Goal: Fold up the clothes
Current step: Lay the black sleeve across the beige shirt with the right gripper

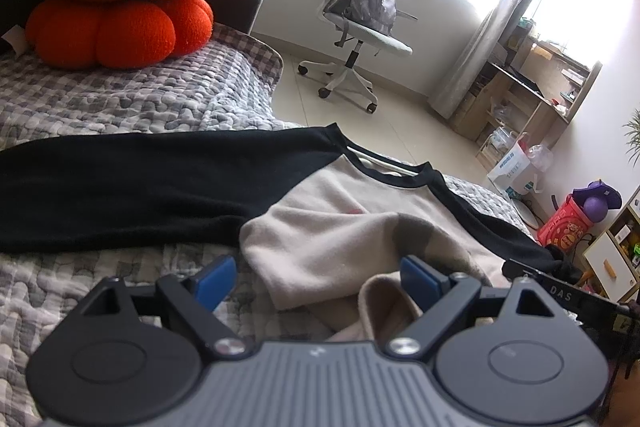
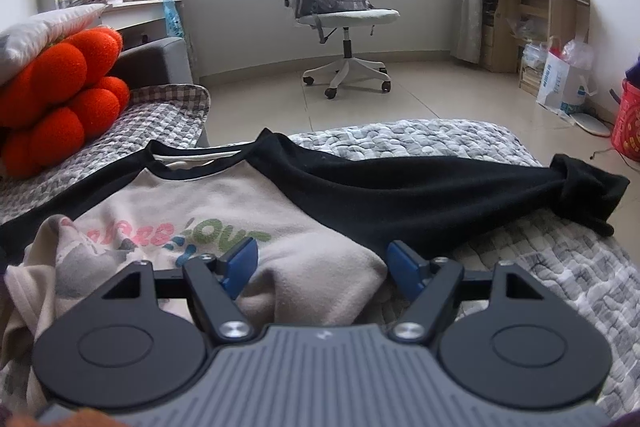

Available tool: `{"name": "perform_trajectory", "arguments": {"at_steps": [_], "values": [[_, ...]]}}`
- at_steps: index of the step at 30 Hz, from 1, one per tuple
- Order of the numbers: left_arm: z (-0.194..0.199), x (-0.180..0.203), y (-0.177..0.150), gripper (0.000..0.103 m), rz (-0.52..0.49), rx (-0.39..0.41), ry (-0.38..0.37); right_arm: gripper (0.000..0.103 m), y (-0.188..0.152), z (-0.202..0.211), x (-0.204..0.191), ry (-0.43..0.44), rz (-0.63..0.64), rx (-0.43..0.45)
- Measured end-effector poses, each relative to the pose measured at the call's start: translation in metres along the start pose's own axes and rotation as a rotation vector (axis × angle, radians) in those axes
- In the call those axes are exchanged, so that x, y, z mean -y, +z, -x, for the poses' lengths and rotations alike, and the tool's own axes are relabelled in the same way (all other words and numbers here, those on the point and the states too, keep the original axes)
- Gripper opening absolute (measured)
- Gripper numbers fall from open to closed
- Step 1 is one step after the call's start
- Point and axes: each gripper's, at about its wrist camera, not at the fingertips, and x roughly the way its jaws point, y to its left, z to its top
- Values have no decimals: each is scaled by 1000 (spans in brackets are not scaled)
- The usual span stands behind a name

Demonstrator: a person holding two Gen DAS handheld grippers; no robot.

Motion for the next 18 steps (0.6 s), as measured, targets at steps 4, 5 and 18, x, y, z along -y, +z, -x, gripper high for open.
{"name": "perform_trajectory", "arguments": {"at_steps": [4,5,18], "values": [[-1,-1,0,90,2,-5,1,75,3,4,-7,21,46,-14],[-2,-2,0,90,4,-6,0,75,4,6,-8,26,57,-15],[-12,-1,-4,90,3,-37,-8,78,23,35,-9,89,34,-68]]}}
